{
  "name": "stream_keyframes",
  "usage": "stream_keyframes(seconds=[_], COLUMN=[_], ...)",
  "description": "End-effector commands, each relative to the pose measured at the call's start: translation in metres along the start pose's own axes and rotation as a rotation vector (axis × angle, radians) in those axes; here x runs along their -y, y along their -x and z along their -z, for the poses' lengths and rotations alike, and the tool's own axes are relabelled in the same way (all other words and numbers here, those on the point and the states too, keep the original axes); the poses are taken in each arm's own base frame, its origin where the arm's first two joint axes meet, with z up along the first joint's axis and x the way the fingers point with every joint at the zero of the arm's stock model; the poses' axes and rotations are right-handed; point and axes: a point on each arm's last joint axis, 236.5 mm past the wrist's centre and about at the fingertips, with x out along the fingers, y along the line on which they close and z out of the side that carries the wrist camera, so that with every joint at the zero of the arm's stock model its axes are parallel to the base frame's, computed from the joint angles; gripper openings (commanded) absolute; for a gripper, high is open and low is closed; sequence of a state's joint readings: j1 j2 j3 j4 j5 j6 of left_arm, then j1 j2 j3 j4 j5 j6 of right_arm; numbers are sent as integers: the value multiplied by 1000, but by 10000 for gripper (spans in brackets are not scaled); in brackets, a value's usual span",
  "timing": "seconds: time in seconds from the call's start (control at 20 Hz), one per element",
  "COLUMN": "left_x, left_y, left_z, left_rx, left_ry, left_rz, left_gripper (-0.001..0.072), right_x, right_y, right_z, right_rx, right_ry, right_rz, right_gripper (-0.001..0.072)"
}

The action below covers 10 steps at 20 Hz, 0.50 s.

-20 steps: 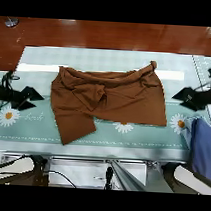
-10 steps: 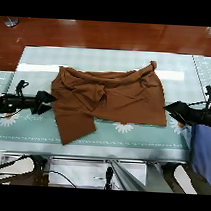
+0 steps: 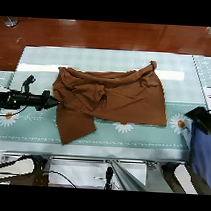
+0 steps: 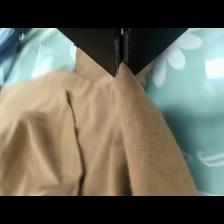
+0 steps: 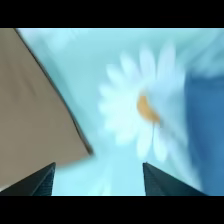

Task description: Fold the shirts.

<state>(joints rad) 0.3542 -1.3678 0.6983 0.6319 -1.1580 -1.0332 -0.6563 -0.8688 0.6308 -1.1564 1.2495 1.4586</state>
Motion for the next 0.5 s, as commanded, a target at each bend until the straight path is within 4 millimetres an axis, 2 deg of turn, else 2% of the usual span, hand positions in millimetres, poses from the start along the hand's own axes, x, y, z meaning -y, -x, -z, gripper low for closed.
stream_keyframes(seconds=[0.0,0.1,0.2,0.35,0.45], left_x=[6,6,6,5,5], left_y=[2,2,2,2,2], left_z=[1,1,1,-1,-1], left_rx=[-14,-14,-14,-8,-7], left_ry=[-26,-26,-25,-25,-25], left_rz=[18,18,18,14,14], left_gripper=[22,21,22,22,21], right_x=[-3,7,1,-21,-34], right_y=[-34,-45,-53,-70,-82], right_z=[67,83,84,67,44], right_rx=[-272,-373,-403,-355,-276], right_ry=[35,58,28,-23,-61], right_rz=[-46,-18,-55,-165,-234], right_gripper=[626,626,626,626,626])
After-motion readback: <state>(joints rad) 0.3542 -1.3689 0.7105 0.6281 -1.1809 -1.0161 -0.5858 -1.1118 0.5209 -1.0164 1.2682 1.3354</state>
